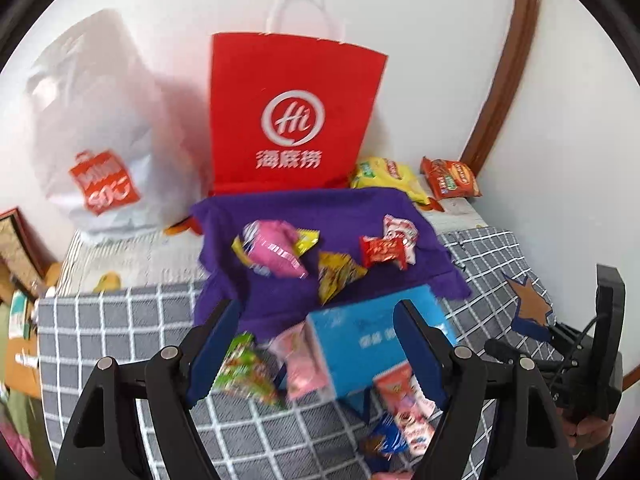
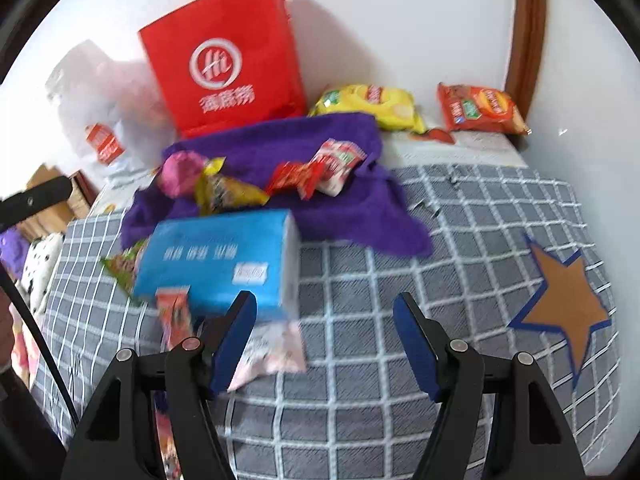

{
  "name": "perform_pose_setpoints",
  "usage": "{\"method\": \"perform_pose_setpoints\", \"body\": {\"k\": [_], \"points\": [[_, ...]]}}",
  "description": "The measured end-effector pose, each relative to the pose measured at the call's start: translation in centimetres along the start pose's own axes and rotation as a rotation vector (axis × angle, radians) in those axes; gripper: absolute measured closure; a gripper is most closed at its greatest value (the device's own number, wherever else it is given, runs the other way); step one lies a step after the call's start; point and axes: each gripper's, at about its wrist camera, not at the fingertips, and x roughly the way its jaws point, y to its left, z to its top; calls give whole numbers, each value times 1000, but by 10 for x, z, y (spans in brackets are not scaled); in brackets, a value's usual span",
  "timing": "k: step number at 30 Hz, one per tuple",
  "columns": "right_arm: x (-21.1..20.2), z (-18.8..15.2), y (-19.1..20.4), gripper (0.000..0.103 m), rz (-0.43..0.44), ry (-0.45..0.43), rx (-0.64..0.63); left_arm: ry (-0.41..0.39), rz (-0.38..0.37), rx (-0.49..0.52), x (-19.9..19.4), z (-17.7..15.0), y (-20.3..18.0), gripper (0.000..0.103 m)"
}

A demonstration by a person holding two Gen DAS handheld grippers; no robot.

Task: Organize snacks
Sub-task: 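Move both open tools back down toward the snack pile, then grasp the pink-white snowflake crisp packet with right tool while left tool grasps the green bag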

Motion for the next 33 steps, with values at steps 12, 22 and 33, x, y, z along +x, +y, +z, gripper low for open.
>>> {"method": "perform_pose_setpoints", "body": {"k": [12, 22, 33], "points": [[50, -35, 26, 33, 84, 93, -44, 26, 80, -70, -20, -45, 36, 24], [75, -48, 39, 30, 105, 115, -84, 62, 107, -145, -15, -67, 55, 24], [74, -53, 54, 48, 78, 69, -176, 60, 80, -134, -13, -68, 48, 24]]}}
